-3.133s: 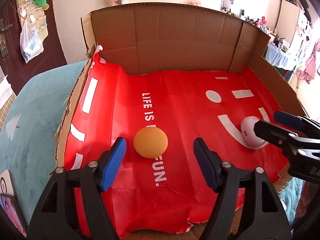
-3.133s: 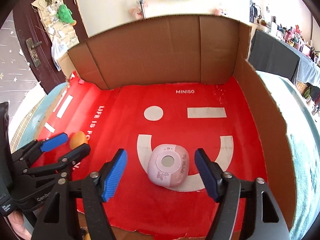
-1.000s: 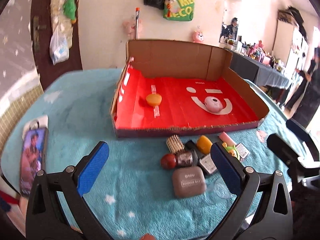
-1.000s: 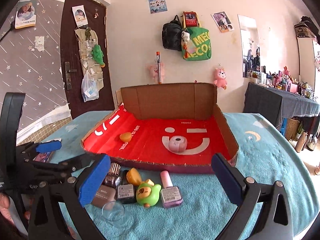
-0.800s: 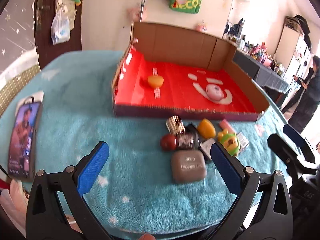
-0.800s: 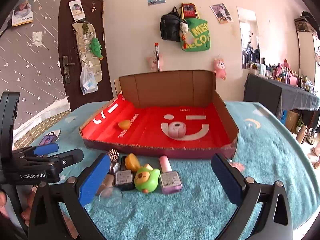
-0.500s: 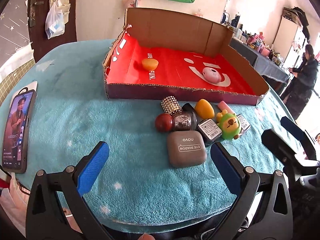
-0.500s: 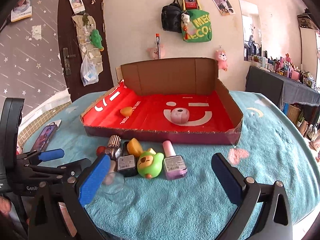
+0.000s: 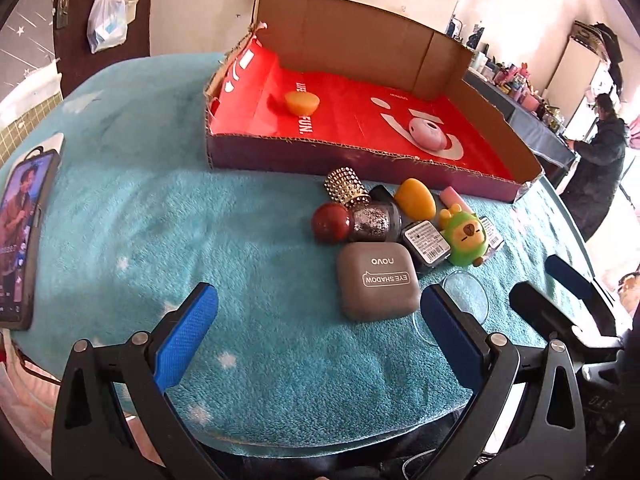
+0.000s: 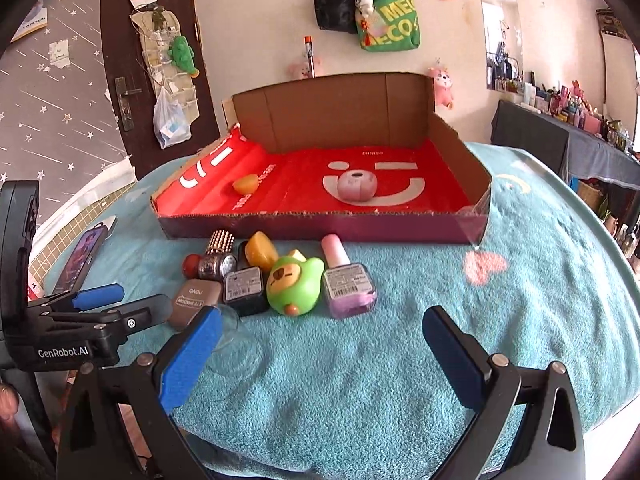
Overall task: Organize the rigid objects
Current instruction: 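Move both grippers back toward the remaining objects on the towel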
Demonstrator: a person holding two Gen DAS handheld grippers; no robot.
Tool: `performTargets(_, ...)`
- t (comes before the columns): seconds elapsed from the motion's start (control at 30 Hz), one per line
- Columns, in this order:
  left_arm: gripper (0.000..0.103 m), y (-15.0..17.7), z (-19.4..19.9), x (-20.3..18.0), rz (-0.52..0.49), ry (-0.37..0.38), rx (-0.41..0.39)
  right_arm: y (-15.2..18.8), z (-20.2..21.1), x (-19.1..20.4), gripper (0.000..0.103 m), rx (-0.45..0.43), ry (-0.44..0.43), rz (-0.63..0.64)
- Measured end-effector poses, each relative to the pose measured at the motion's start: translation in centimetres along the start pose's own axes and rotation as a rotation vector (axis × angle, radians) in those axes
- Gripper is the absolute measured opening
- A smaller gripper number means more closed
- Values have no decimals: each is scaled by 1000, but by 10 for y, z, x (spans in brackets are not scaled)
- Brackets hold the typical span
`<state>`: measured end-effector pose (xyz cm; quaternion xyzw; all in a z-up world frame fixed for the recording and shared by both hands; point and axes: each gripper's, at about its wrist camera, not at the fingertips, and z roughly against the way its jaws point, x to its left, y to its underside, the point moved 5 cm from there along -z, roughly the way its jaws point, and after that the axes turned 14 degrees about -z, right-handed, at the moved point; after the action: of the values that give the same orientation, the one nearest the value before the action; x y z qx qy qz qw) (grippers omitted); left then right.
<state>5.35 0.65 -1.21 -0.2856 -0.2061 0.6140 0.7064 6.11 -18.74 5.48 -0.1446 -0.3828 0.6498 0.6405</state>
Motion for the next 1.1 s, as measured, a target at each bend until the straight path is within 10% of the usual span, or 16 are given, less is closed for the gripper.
performTargets(1.1, 103, -2, -28, 4, -54, -118, 65, 34, -24, 12, 100, 142, -49, 86)
